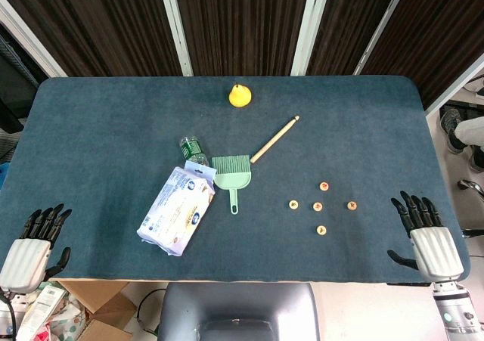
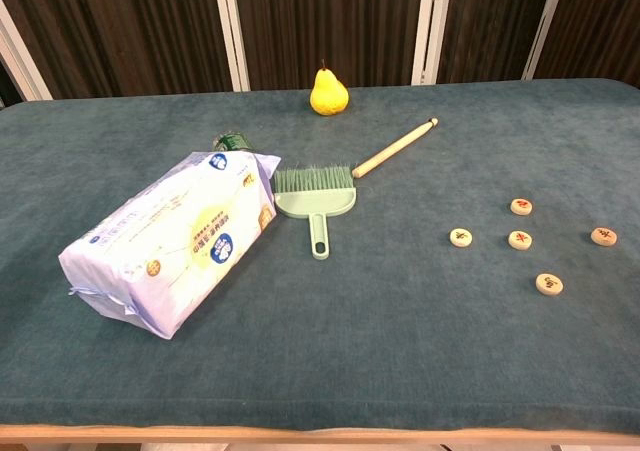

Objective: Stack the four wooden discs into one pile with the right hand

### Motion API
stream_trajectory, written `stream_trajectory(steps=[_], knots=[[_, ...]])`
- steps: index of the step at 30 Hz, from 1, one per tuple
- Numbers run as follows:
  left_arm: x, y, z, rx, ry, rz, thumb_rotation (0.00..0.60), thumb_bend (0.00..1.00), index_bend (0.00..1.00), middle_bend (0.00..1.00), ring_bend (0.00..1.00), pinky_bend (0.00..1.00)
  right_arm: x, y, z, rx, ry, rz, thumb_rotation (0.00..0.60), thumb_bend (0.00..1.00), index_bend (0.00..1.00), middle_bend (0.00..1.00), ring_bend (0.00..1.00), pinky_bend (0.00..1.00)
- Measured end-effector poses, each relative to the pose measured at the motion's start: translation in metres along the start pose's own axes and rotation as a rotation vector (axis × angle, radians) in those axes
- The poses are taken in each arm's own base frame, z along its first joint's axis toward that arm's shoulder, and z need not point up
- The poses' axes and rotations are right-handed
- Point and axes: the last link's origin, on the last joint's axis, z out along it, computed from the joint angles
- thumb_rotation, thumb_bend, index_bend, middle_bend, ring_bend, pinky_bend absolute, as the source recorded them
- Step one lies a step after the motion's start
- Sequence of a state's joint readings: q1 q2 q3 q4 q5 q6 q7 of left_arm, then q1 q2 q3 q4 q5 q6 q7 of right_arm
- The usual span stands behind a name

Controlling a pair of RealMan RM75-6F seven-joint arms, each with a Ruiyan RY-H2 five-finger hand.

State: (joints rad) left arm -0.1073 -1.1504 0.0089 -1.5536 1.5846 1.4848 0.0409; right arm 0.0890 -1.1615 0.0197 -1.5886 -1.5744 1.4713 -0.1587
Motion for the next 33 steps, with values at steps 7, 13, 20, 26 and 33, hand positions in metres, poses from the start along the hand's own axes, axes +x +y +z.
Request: stream_trajectory(steps=[7, 13, 20, 26, 33], knots=[[-0.001, 0.0, 0.003, -0.008, 0.0, 0.002, 0.6, 0.5, 0.0, 0.0, 0.0, 0.0, -0.009, -0.008, 0.01, 0.047, -0.042, -0.005, 0.6, 0.05, 0.06, 0.0, 0.0, 0.0], [0.0, -0.004, 0.003, 0.01, -0.003, -0.01, 0.6, 0.5, 0.0, 0.0, 0.0, 0.0, -0.018, -0.027, 0.033, 0.15, -0.077, -0.03, 0.6, 0.07, 0.18, 0.0, 0.0, 0.0], [0.001, -0.007, 0.002, 0.018, -0.01, -0.006, 0.6, 0.5, 0.0, 0.0, 0.0, 0.0, -0.029, -0.059, 0.074, 0.308, -0.119, -0.115, 0.6, 0.21, 0.37, 0.0, 0.0, 0.0], [0.001, -0.007, 0.0, 0.02, -0.009, -0.003, 0.6, 0.5, 0.0, 0.0, 0.0, 0.0, -0.05, -0.078, 0.093, 0.391, -0.171, -0.197, 0.6, 0.31, 0.51, 0.0, 0.0, 0.0], [0.003, -0.009, -0.001, 0.034, -0.007, -0.008, 0.6, 0.5, 0.0, 0.0, 0.0, 0.0, -0.07, -0.082, 0.101, 0.402, -0.198, -0.236, 0.6, 0.37, 0.55, 0.0, 0.0, 0.0]])
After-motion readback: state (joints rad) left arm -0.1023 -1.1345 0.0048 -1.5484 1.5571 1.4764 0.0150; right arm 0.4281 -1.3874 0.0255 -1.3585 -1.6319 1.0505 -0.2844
